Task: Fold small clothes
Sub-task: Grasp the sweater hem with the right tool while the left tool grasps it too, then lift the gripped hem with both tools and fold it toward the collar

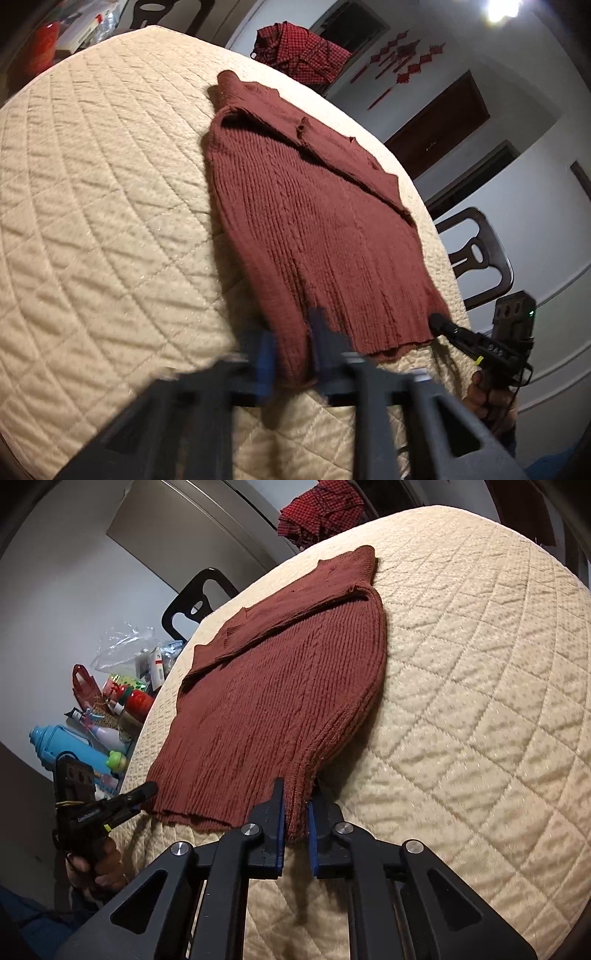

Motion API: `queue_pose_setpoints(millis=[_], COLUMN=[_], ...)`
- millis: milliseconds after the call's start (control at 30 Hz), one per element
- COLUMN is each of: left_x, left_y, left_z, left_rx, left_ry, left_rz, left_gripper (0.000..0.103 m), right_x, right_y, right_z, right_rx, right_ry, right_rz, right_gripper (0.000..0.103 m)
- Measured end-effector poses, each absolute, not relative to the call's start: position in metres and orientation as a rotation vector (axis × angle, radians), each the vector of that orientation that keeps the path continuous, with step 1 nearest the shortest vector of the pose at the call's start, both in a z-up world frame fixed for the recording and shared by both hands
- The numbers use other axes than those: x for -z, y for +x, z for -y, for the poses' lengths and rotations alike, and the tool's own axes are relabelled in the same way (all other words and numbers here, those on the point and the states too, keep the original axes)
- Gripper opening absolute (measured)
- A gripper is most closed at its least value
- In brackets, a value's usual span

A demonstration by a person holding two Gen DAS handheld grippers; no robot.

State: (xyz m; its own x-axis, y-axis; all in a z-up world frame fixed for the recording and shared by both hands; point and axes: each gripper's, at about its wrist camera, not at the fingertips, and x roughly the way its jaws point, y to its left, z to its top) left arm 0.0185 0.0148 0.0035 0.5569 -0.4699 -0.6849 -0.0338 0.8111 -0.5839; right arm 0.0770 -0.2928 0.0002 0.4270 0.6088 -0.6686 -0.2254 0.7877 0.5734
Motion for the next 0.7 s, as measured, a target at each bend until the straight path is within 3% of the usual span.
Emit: queue_pose_setpoints(millis=[300, 700], left_x=[-0.053, -0.092], left_y=[-0.011, -0.032], left_z=[-0.029, -0.028], left_rx=[0.359, 0.418], left_ry=[-0.561, -0.534], left_rz=[-0.757, -0.686], left_gripper=[0.009, 0.009], right_x=[-0.035, -0.078], right_y=[0.055, 0.022], right_z=[0.319, 0.326], right_rx=[-0.572, -0.662], right_ry=[0.483, 0.48], right_rz=[-0.878, -0.779], right_gripper=[0.008, 0.008])
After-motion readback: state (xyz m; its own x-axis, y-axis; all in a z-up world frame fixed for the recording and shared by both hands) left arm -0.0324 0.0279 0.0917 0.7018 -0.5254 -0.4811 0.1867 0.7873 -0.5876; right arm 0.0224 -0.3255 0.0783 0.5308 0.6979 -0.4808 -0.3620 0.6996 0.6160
